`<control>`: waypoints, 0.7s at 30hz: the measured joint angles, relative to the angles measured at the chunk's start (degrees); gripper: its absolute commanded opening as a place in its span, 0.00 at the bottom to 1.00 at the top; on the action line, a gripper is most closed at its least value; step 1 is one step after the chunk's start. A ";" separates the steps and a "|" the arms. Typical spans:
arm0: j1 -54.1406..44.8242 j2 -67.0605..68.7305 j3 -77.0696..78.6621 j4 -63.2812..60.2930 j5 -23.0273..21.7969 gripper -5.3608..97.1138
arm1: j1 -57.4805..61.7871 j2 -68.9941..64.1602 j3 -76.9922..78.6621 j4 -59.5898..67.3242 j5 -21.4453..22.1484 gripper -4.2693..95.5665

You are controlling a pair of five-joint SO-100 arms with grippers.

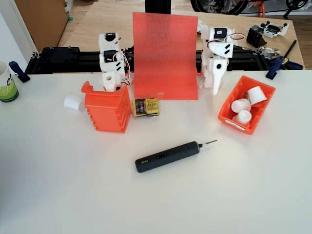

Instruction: Sort the coffee pods, blue into left, red into right

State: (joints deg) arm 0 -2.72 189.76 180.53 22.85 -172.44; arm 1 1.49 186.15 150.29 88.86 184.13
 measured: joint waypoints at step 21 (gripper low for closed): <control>-0.44 -0.09 -0.26 -8.88 0.97 0.00 | 3.78 0.00 -1.32 0.97 -3.60 0.02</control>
State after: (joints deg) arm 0 -3.16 189.67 180.26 13.97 -171.47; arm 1 5.27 186.15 148.97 89.82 180.53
